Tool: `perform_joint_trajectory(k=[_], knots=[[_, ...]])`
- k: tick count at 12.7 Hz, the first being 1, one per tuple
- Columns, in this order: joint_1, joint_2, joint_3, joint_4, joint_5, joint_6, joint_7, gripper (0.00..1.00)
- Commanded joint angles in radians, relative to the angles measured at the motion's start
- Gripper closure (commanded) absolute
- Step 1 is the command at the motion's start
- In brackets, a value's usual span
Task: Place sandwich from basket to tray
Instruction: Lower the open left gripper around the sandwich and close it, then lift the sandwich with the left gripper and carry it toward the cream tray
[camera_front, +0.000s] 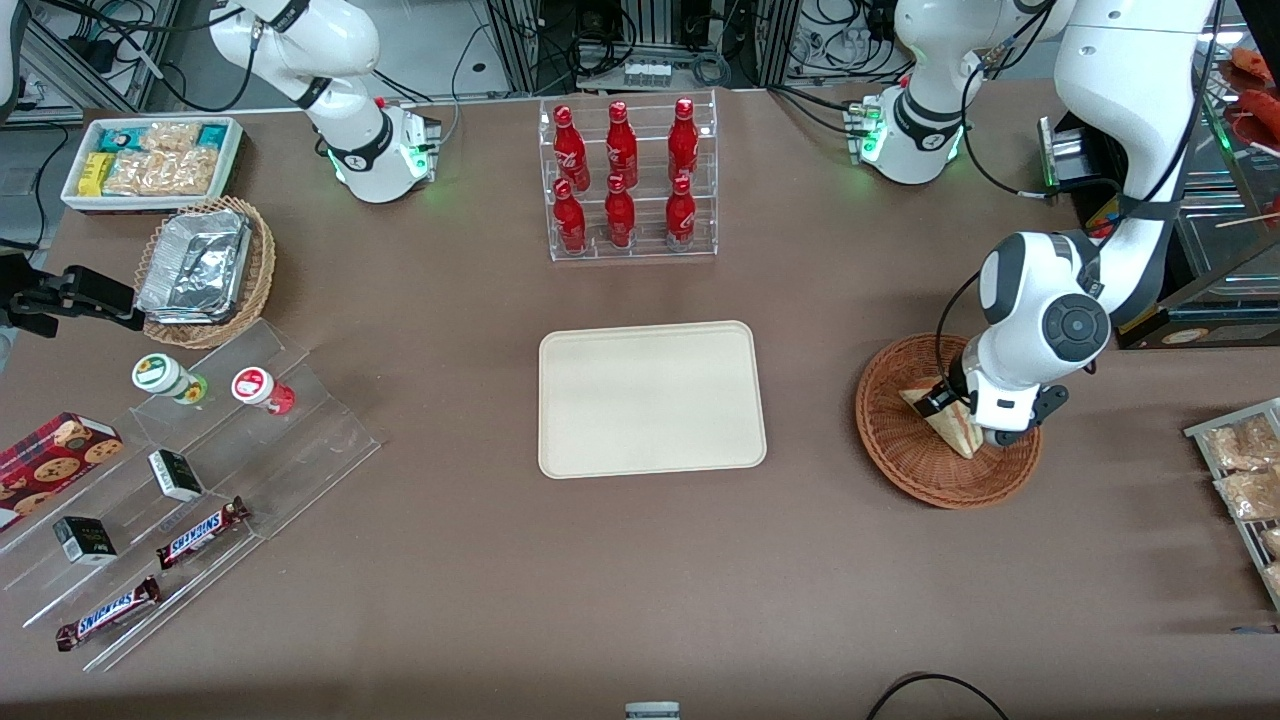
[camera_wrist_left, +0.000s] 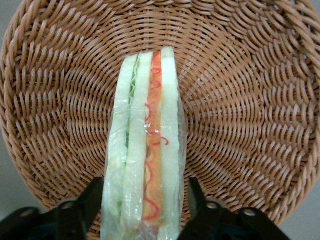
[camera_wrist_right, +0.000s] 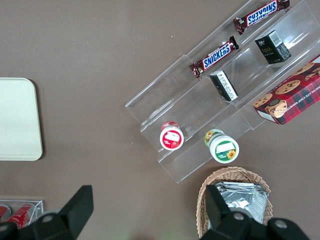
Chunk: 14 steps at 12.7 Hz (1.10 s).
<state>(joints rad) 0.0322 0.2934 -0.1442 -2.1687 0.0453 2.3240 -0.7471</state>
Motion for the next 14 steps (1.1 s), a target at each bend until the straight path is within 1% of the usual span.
perform_joint_trajectory(k=[1, 4, 8, 12, 14], knots=[[-0.002, -0.033, 0.003, -0.019, 0.031, -0.012, -0.017, 0.99], [-0.006, -0.086, -0.011, 0.007, 0.045, -0.113, -0.003, 1.0], [-0.005, -0.086, -0.155, 0.139, 0.045, -0.299, -0.001, 1.0], [-0.005, -0.04, -0.332, 0.231, 0.034, -0.324, -0.023, 1.0], [-0.006, 0.013, -0.402, 0.283, 0.039, -0.318, -0.021, 1.0]])
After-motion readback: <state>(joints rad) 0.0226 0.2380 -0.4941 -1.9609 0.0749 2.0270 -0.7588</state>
